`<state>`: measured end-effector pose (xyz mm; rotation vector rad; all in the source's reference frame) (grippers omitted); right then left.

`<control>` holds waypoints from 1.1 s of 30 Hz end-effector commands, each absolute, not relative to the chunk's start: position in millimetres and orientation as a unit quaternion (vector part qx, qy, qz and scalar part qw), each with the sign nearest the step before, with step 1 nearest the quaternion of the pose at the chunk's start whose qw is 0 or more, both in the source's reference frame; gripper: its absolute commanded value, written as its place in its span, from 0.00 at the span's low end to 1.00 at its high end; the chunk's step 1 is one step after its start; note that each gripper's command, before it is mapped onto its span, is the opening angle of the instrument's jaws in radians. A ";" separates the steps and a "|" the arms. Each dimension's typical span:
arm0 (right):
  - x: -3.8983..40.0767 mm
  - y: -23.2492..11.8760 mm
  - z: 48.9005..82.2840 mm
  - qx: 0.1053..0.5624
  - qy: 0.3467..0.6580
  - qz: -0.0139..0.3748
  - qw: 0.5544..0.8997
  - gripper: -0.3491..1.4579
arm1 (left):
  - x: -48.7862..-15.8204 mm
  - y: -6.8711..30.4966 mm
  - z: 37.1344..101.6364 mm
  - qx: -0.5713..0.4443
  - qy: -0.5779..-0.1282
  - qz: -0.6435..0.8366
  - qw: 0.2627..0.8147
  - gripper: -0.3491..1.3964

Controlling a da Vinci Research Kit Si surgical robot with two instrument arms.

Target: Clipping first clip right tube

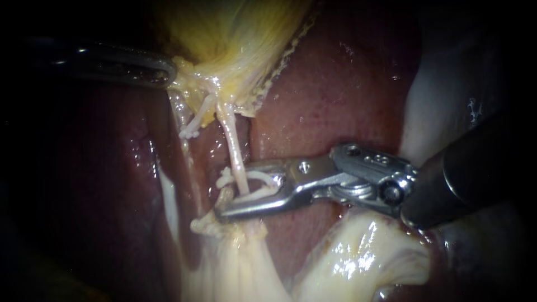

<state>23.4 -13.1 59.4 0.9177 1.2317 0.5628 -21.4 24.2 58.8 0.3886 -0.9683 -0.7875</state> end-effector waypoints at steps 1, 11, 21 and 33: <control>23.4 -13.3 59.4 0.411 0.548 0.252 0.683 0.46 | -21.4 24.2 58.8 0.181 -0.450 -0.366 0.794 0.00; 23.0 -14.1 60.0 0.431 0.539 0.244 0.681 0.43 | -21.4 24.2 58.8 0.181 -0.450 -0.366 0.794 0.00; 23.2 -14.1 60.1 0.447 0.536 0.222 0.681 0.32 | -21.4 24.2 58.8 0.181 -0.450 -0.366 0.794 0.00; 23.8 -13.9 60.4 0.447 0.535 0.222 0.682 0.05 | -21.4 24.2 58.8 0.181 -0.450 -0.366 0.794 0.00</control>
